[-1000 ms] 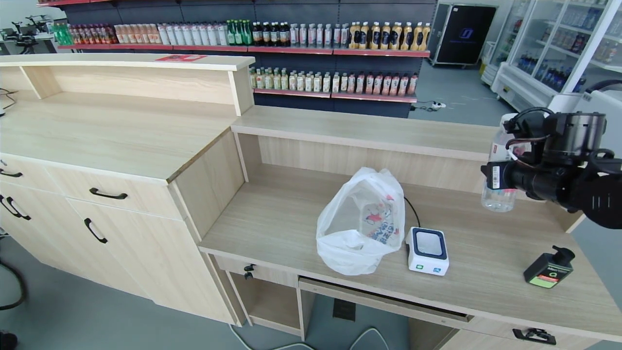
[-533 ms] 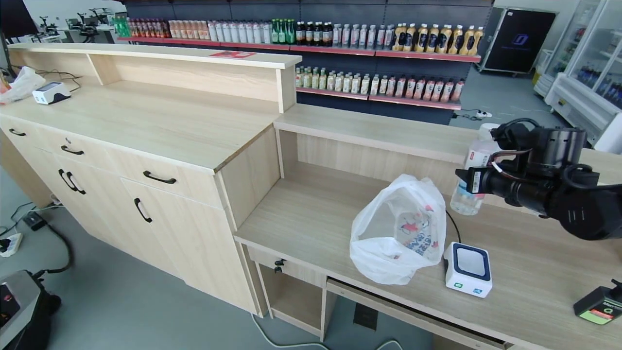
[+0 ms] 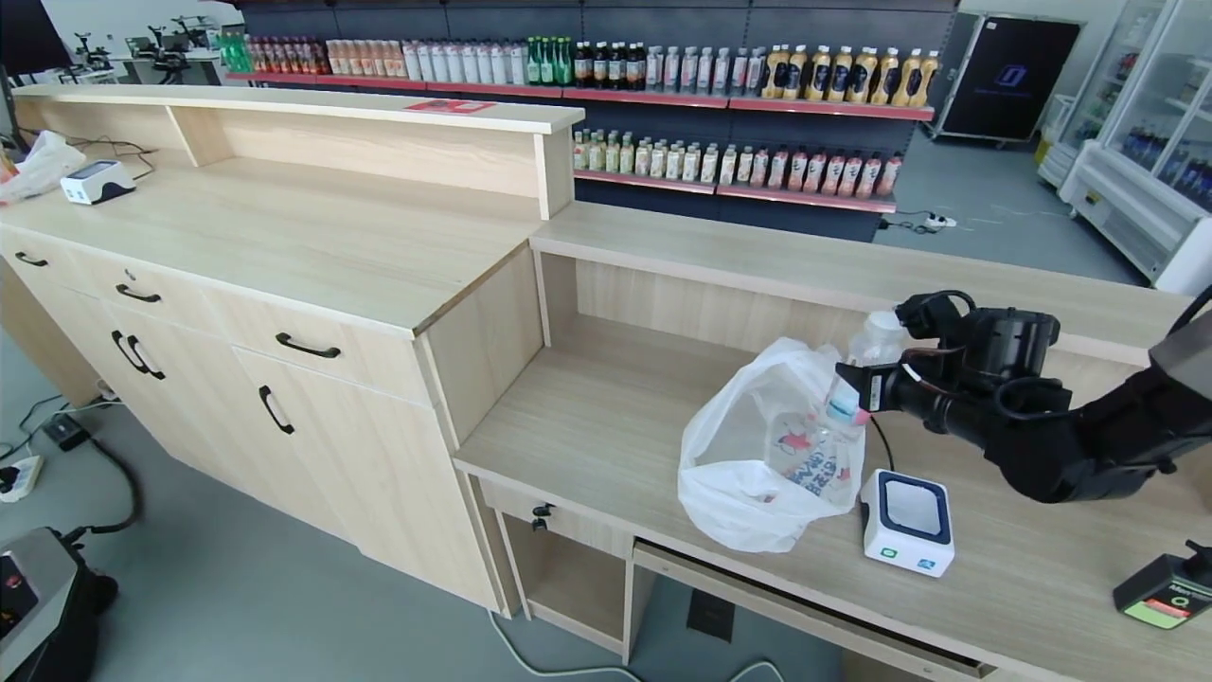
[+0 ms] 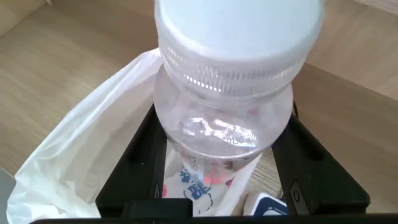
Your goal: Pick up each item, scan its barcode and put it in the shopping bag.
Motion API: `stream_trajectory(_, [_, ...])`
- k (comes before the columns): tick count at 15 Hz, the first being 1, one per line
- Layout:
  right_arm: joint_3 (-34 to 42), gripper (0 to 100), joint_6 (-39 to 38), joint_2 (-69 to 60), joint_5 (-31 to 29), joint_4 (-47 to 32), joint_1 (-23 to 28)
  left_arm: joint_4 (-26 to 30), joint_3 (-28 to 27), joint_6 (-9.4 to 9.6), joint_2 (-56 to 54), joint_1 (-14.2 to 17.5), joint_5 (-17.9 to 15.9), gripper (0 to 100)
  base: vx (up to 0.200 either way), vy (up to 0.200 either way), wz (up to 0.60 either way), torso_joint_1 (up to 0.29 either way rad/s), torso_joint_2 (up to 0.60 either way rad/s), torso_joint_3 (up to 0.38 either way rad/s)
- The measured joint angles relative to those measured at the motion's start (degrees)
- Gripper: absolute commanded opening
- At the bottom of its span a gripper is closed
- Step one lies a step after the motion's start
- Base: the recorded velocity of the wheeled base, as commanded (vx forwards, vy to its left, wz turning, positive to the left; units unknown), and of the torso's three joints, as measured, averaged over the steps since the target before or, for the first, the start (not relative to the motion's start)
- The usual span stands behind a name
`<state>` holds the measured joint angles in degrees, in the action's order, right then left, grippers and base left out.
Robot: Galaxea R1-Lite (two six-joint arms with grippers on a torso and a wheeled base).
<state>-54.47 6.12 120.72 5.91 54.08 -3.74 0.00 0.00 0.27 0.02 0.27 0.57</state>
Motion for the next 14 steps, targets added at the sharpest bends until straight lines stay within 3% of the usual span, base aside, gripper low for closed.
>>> stream_trajectory(3, [0.28, 0, 5.60, 4.55, 7.94, 3.82, -0.41, 0.00, 0.00, 0.00, -0.02, -0.05, 0.02, 100, 0.000, 0.000, 0.00, 0.000, 0.00, 0.000])
stream_trajectory(14, [-0.11, 0, 7.58, 12.76, 11.00, 5.25, -3.75, 0.00, 0.00, 0.00, 0.00, -0.05, 0.02, 100, 0.000, 0.000, 0.00, 0.000, 0.00, 0.000])
